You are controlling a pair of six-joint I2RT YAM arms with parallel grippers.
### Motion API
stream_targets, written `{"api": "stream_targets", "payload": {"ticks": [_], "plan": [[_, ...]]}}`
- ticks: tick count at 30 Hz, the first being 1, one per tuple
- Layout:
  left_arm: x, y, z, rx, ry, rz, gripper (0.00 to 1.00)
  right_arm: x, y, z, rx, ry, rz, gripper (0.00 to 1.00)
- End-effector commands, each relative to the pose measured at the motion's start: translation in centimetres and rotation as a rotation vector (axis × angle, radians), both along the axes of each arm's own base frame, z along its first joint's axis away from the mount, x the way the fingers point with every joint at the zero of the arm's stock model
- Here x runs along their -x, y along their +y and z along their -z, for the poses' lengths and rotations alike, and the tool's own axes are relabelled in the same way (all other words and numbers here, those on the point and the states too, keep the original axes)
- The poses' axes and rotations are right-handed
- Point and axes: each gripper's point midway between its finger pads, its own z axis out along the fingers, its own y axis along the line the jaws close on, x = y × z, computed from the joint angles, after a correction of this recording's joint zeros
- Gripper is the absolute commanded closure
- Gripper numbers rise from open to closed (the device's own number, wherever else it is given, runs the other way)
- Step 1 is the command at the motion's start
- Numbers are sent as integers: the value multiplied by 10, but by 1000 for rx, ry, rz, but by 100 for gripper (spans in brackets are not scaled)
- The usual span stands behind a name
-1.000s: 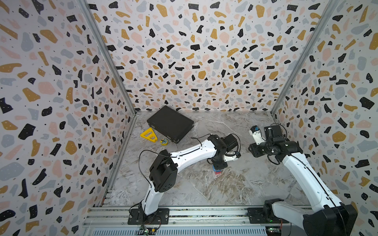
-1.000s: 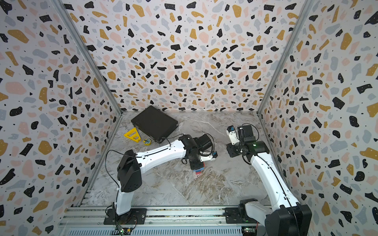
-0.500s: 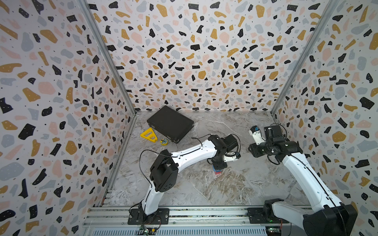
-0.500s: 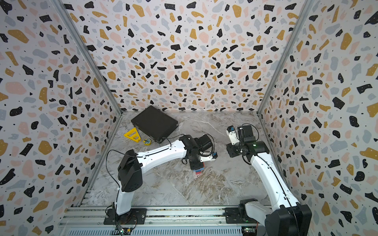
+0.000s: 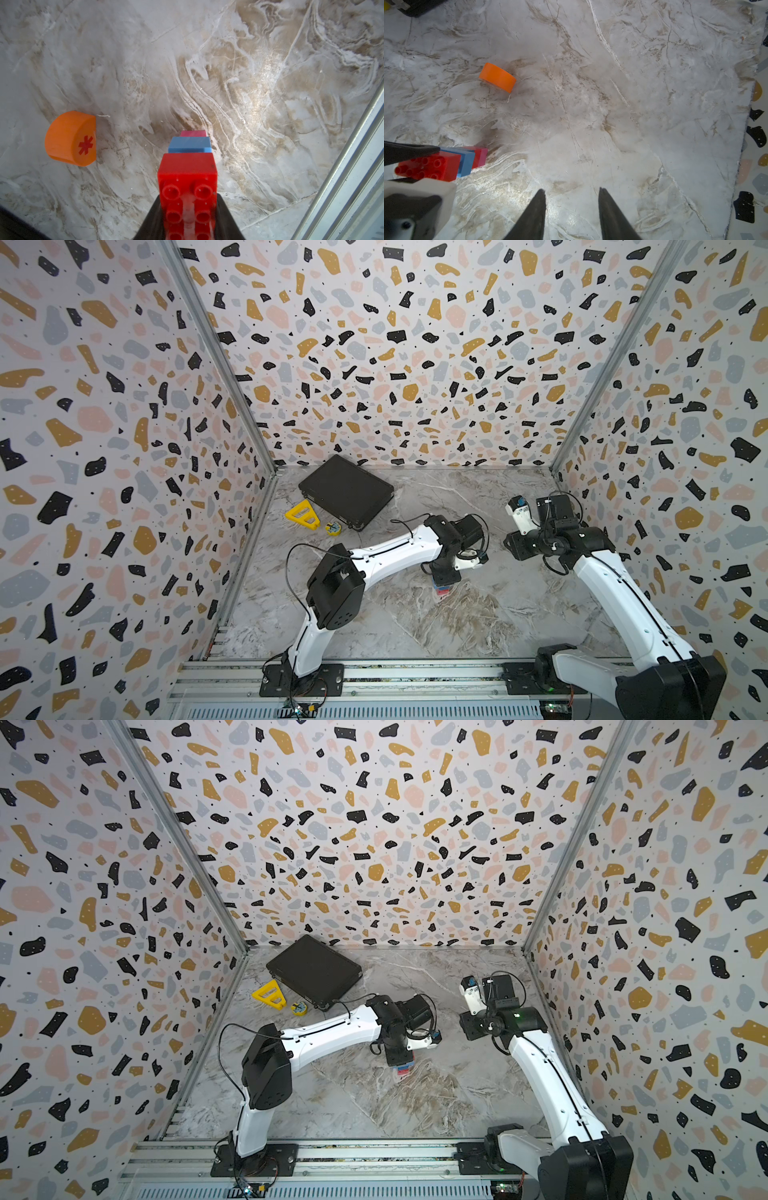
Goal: Assemble an ice cream with lego
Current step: Assemble the lego brick with the lego brick.
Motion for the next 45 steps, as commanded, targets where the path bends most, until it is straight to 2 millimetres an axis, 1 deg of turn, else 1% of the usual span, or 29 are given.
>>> {"api": "stream_targets", "payload": {"ticks": [1,22,26,33,36,40,45], "plan": [[3,3,4,-25,11,16,81,0,0,-1,-9,0,4,55],[2,8,16,-62,27,14,81,-1,2,1,-18,5,-3,55],[2,6,7,-47,23,13,81,-1,2,1,-18,4,-3,55],[2,-1,-19,19,5,16,81,-1,2,1,-18,6,-3,55],[3,-3,-27,41,-1,17,81,-1,2,1,-18,7,-3,55],[2,-2,-27,40,-1,15,81,-1,2,2,-17,7,-4,55],[4,1,-18,22,8,15,81,-1,3,1,-18,6,-4,55]]}}
